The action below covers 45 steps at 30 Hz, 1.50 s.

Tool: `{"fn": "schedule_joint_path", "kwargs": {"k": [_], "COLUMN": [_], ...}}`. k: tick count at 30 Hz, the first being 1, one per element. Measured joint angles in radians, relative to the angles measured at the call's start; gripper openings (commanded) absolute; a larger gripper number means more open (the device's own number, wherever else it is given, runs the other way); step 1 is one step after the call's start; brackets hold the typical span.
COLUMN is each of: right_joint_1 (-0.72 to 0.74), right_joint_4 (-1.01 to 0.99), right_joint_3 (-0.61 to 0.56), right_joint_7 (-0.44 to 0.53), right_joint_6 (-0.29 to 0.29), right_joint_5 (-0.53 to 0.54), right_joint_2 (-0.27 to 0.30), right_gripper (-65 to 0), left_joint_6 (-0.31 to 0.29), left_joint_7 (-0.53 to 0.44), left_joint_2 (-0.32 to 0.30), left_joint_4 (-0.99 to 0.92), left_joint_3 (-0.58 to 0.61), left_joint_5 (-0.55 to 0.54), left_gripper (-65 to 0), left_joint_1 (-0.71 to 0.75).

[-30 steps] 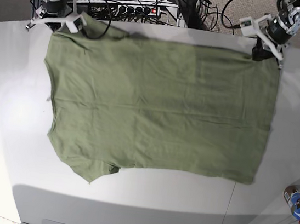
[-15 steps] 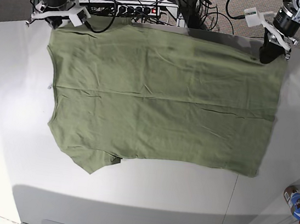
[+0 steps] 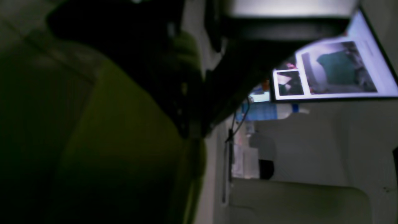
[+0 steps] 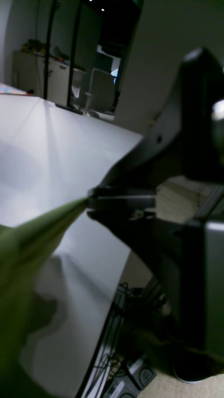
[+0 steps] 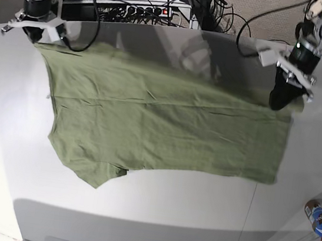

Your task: Fold the T-shirt properly

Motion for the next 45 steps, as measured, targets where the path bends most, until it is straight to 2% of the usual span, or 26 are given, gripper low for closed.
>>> {"fn": "schedule_joint_path", "kwargs": {"k": [4, 9, 15, 21, 27, 31, 38, 43, 45], "right_joint_1": [0.003, 0.056, 0.087, 0.129, 0.176, 0.244, 0.325, 0.384, 0.403], "right_joint_4": [0.0, 0.0, -0.004, -0.077, -0.142, -0.213, -0.297, -0.299, -0.299], "right_joint_3": [0.0, 0.001, 0.0, 0.0, 0.0, 0.0, 0.0, 0.0, 0.0], "right_joint_7": [0.034, 0.025, 0.022, 0.026, 0.049, 0.055, 0.062, 0.068, 0.079], "right_joint_6": [0.0, 0.0, 0.0, 0.0, 0.003, 0.005, 0.007, 0.003, 0.003], "right_joint_5": [0.001, 0.0, 0.0, 0.011, 0.014, 0.062, 0.066, 0.113, 0.113], "right_joint_2": [-0.001, -0.006, -0.006, -0.006, -0.007, -0.009, -0.01, -0.068, -0.093], "right_gripper": [-65.0, -65.0, -65.0, -65.0, -65.0, -65.0, -65.0, -65.0, -65.0], "left_joint_6": [-0.061, -0.164, -0.198, -0.272, -0.272, -0.291, -0.298, -0.299, -0.328], "left_joint_7": [-0.022, -0.09, -0.139, -0.209, -0.243, -0.25, -0.255, -0.258, -0.258], "left_joint_2": [0.0, 0.0, 0.018, 0.091, 0.139, 0.141, 0.142, 0.171, 0.182], "left_joint_4": [-0.001, -0.035, -0.093, -0.199, -0.259, -0.259, -0.259, -0.269, -0.271], "left_joint_3": [0.001, 0.002, 0.002, 0.002, 0.002, 0.002, 0.002, 0.002, 0.002], "left_joint_5": [-0.099, -0.201, -0.261, -0.286, -0.286, -0.288, -0.291, -0.309, -0.309], "left_gripper": [-65.0, -65.0, -65.0, -65.0, -65.0, -65.0, -65.0, -65.0, -65.0], "left_joint_1": [-0.069, -0.14, -0.215, -0.266, -0.28, -0.287, -0.288, -0.301, -0.304]}}
